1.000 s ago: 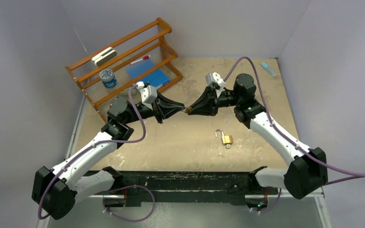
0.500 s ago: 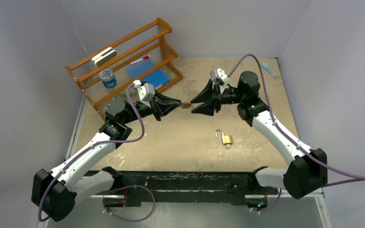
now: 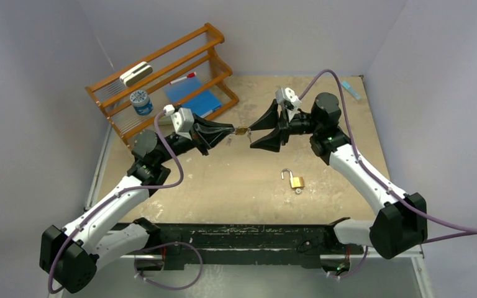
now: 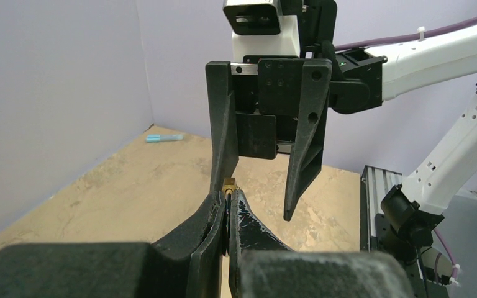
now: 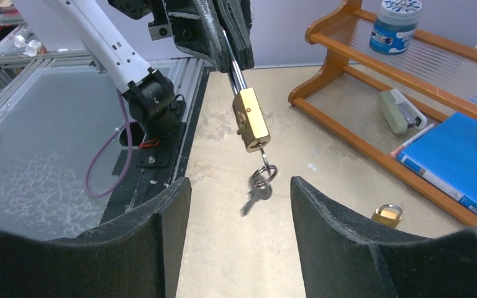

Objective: Lock with the key
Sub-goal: Lock the lock.

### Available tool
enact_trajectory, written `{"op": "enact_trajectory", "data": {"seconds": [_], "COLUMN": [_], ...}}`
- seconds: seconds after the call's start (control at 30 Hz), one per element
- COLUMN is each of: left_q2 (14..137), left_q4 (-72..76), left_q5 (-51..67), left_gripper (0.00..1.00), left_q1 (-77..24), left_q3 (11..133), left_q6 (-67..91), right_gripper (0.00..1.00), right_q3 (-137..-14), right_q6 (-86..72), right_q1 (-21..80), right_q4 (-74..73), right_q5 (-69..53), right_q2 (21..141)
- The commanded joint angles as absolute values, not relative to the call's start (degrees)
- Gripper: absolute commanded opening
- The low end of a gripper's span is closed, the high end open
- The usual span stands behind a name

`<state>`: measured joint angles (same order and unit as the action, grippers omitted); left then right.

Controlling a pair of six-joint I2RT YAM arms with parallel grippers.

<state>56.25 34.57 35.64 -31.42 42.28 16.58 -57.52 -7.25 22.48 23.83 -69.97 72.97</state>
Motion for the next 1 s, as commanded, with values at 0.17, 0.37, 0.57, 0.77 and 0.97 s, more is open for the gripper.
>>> {"op": "enact_trajectory", "data": {"seconds": [0.17,0.37,0.57,0.77,0.97], "left_q2": [56.6,56.2,55.9,55.1,54.3], "left_q4": [40.1,39.8,39.4,38.0,36.9], "left_q5": [36.3,36.1,36.1,35.4,34.7], "left_gripper": [0.00,0.00,0.00,0.00,0.00], "left_q1": [-31.2,-31.2,-31.2,-31.2,-31.2], "left_q3": [42.5,42.4,42.2,42.4,42.3], "left_q6": [18.5,18.3,18.1,17.2,16.4], "right_gripper": [0.62,0.42,0.08,0.00,0.00], "right_q3": [-58.2,-57.8,-57.7,-57.6,-56.4], "right_q6": [-13.2,-15.4,-15.8,-13.7,-12.0], "right_q1": [22.7,22.8,22.9,22.8,22.8], "right_q4": [33.9,36.5,36.8,33.3,30.0], "right_q5": [-71.0,-71.3,-71.1,-70.8,-70.7], "right_q2": [74.7,76.0,76.4,75.6,73.7]}}
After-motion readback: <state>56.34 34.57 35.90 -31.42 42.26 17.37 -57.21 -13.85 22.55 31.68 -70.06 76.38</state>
